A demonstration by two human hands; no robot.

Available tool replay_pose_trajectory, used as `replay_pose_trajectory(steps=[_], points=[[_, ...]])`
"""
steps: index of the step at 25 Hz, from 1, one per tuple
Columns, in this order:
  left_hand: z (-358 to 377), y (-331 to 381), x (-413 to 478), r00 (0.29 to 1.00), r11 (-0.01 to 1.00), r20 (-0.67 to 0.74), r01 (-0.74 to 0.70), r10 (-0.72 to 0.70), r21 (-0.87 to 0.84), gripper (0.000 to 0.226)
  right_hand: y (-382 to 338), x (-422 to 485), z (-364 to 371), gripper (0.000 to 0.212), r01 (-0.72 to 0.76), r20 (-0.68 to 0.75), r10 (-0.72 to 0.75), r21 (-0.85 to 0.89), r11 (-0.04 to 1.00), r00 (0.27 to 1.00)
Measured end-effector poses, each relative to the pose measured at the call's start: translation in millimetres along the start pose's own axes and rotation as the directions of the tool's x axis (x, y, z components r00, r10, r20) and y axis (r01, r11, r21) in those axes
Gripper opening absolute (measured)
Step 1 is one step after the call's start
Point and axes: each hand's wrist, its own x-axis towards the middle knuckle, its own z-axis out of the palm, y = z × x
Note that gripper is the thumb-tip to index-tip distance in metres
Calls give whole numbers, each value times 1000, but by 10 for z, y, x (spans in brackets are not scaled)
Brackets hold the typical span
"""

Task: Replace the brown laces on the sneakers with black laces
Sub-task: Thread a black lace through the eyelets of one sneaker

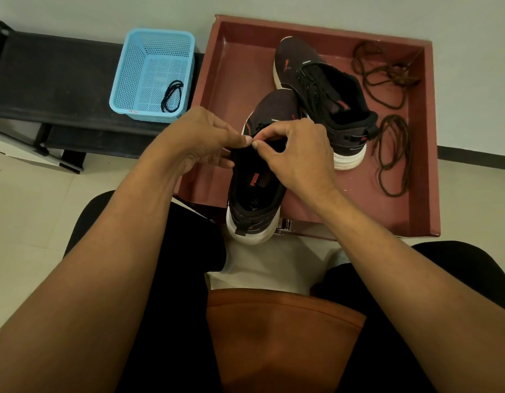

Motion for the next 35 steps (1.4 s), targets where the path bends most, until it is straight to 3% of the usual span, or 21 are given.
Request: replay_pose_trajectory(steps=[8, 15, 19, 23, 26, 29, 35], points=[[-9, -18, 11, 1000, 999, 17, -24, 24, -22, 20, 48, 25, 66, 14, -16, 38, 17, -12, 1000, 999], [-20, -36, -1, 996, 995, 29, -86, 84, 57, 5, 57, 43, -15, 14, 12, 48, -11, -10, 1000, 999], [-13, -38, 7, 992, 958, -69, -87, 110, 274, 9, 90, 60, -43, 18, 47, 55, -44, -60, 997, 998], [-89, -131, 27, 971, 755, -198, 31, 132, 655, 12, 134, 86, -31, 19, 81, 69, -77, -60, 995, 995], [-89, -89, 13, 950, 684, -78, -160, 302, 711, 8, 141, 101, -19, 19, 96, 61, -92, -62, 993, 994], [-70, -7, -47, 922, 730, 63, -343, 382, 592, 7, 153, 108, -17, 19, 102, 67, -98, -60, 993, 993], [-114, -65, 16, 929, 700, 87, -331, 360, 633, 9, 151, 119, -10, 18, 106, 74, -101, -73, 992, 992]])
